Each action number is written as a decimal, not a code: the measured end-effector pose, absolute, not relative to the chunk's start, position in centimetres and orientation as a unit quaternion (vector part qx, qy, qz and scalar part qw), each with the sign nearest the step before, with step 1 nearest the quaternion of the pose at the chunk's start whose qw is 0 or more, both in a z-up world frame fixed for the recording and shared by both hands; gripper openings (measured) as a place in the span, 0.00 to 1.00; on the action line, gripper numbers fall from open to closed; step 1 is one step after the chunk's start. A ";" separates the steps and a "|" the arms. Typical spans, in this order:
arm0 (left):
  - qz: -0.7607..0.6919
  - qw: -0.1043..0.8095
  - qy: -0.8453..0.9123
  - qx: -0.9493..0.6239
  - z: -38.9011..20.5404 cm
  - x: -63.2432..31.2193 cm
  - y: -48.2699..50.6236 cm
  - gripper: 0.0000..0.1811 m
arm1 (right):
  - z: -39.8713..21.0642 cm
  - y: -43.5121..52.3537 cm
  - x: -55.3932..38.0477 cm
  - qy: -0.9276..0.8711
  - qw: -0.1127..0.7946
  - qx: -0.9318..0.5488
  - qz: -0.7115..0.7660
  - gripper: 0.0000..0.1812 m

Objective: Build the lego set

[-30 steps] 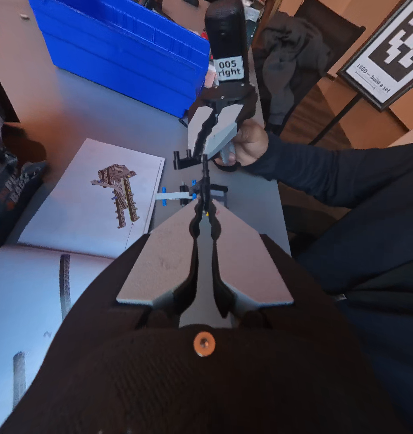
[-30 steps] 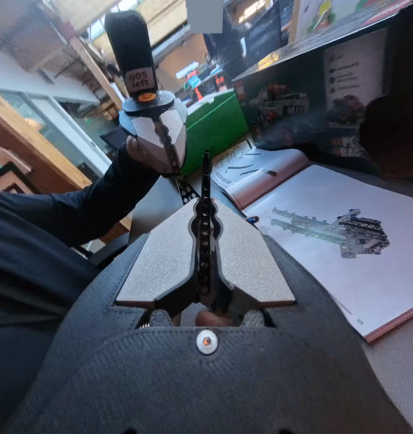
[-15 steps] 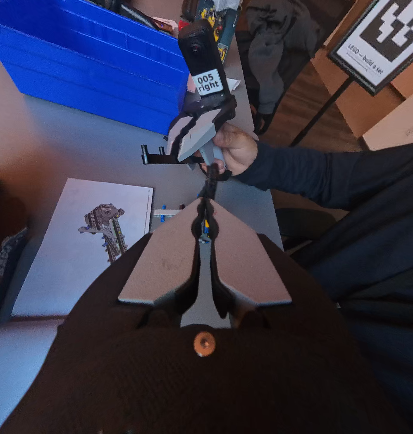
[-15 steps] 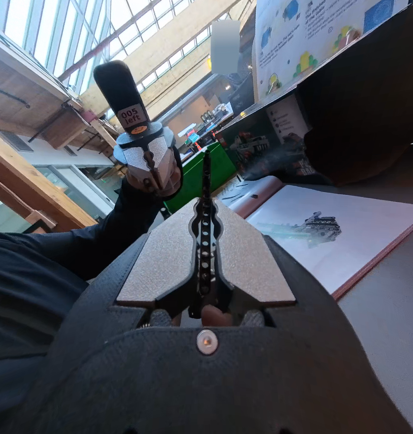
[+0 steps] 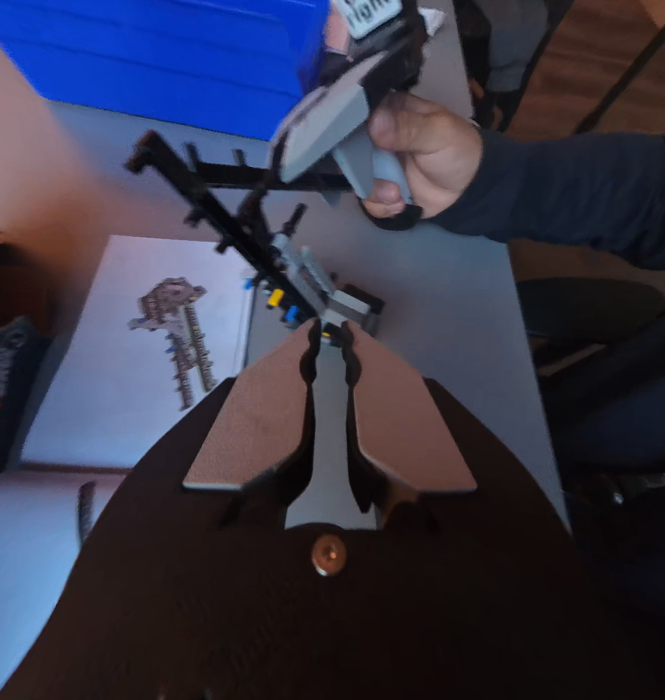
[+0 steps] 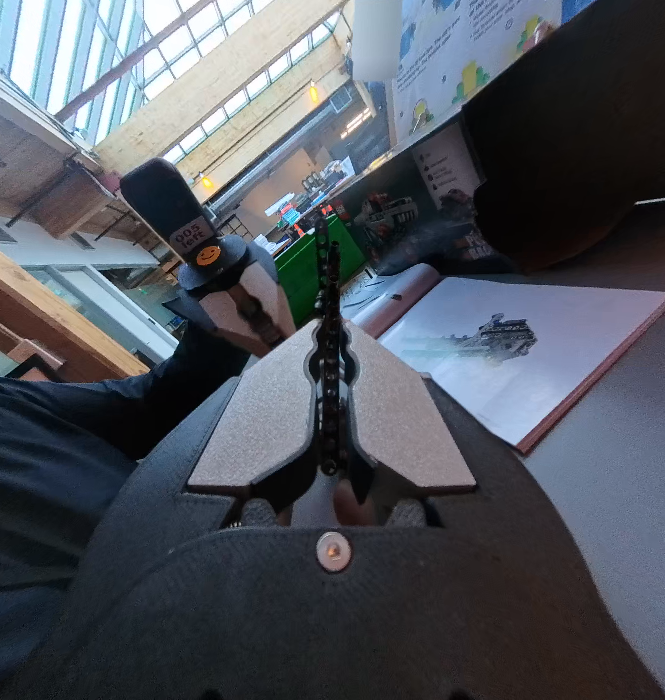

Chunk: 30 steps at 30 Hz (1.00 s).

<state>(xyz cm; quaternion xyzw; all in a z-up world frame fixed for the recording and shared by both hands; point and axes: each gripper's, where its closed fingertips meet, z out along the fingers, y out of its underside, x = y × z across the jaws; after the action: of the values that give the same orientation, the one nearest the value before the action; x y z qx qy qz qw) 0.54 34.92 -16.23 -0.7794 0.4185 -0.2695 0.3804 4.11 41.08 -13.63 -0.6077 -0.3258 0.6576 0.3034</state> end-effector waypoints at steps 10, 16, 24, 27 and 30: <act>-0.456 0.347 0.357 -0.738 -14.7 1.0 39.8 0.19 | -13.7 41.3 3.8 -0.329 0.305 -0.610 0.654 0.02; -0.478 0.359 0.366 -0.713 -14.5 2.7 38.9 0.04 | -13.8 41.2 3.7 -0.331 0.301 -0.609 0.655 0.02; -0.476 0.398 0.328 -0.712 -14.1 2.4 37.8 0.03 | -10.7 42.1 5.0 -0.290 0.346 -0.562 0.693 0.02; -0.478 0.411 0.320 -0.707 -13.7 2.6 37.9 0.03 | -8.4 41.7 5.7 -0.269 0.355 -0.506 0.739 0.02; -0.471 0.416 0.331 -0.703 -13.5 3.0 37.3 0.03 | -8.1 40.9 5.6 -0.277 0.348 -0.491 0.749 0.02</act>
<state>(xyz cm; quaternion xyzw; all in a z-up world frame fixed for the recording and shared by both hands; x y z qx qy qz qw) 3.00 37.33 -13.51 -0.7034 0.3313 -0.4712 0.4163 5.56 40.92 -8.14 -0.4906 -0.2773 0.7494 0.3477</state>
